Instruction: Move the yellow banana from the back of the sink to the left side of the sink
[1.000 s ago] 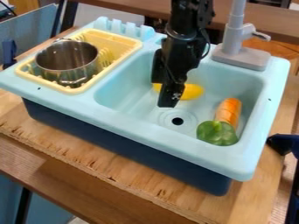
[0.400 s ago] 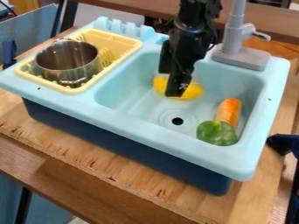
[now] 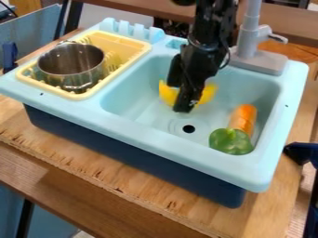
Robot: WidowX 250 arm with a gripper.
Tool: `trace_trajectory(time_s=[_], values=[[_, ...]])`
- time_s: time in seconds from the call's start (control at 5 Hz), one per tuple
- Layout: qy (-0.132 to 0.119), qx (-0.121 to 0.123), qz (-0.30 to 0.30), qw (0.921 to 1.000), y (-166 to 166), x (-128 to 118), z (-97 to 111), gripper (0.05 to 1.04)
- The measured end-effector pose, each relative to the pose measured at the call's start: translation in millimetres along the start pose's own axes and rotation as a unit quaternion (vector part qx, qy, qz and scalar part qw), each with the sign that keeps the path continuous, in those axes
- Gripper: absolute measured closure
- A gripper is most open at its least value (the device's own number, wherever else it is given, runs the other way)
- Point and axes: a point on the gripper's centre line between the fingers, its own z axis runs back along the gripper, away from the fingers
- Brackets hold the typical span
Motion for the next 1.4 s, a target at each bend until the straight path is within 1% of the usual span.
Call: trace_trajectory(time_s=[0.2, 0.4, 0.6, 0.8, 1.0, 1.2, 1.4], values=[[0.011, -0.002, -0.016, 0.9998, -8.5, 1.2, -7.8, 0.122], [0.013, -0.003, -0.026, 0.9996, -16.0, 2.5, -7.7, 0.395], [0.008, -0.005, -0.027, 0.9996, -21.9, -2.7, -2.8, 0.628], [-0.015, -0.02, 0.057, 0.9981, -26.9, -21.5, 19.0, 0.634], [-0.037, -0.034, 0.104, 0.9933, -29.9, -43.5, 43.6, 0.634], [-0.047, -0.1, 0.181, 0.9773, -39.4, -61.4, 37.6, 0.634], [-0.063, -0.137, 0.24, 0.9589, -39.2, -60.2, 34.8, 0.634]])
